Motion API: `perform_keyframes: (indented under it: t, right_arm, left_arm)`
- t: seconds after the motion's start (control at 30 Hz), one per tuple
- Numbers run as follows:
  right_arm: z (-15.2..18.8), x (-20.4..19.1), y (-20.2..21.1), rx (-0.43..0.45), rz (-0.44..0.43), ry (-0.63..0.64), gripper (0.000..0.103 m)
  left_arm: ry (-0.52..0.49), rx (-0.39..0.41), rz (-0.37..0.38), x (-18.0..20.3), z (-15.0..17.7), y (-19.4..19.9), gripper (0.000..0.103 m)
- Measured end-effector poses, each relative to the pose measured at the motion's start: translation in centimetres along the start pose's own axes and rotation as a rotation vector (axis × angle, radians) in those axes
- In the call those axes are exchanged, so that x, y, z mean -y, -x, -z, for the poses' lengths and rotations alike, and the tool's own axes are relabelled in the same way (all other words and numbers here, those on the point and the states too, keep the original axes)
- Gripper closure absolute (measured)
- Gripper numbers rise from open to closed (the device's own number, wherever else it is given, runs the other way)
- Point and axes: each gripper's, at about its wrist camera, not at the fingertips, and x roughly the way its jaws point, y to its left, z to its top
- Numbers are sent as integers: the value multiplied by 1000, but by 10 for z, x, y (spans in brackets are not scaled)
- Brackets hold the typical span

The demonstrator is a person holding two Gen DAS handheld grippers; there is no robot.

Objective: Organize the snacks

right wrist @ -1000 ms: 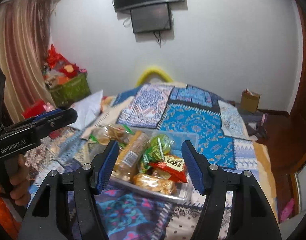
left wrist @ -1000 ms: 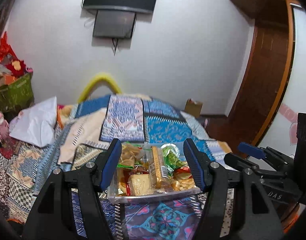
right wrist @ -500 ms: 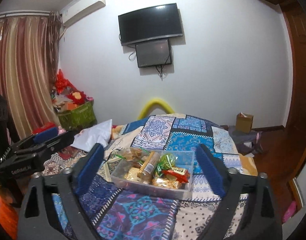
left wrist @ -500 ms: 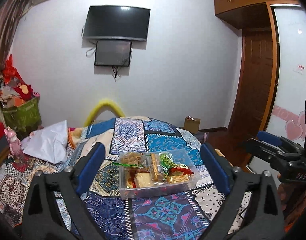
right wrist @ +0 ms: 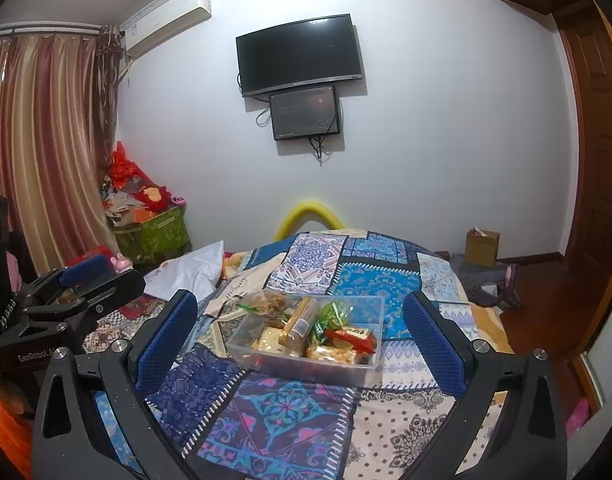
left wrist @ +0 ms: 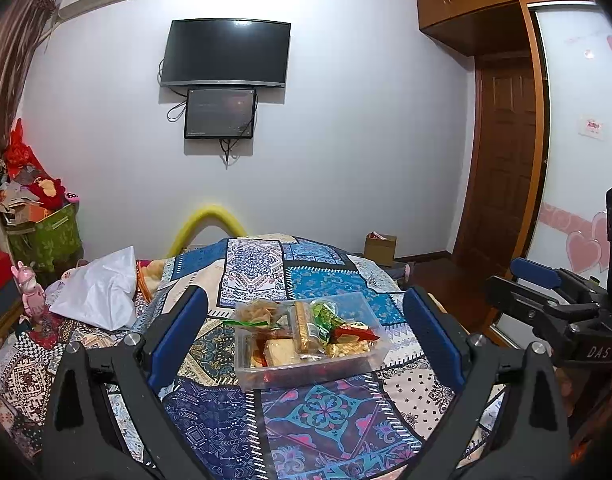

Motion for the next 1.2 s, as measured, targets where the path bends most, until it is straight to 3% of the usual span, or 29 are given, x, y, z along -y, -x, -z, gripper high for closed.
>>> perform_keyframes:
  t: [1.2]
  right_arm:
    - [4, 4, 4, -9, 4, -2, 0]
  left_arm:
    - [11, -25, 11, 0, 3, -5, 4]
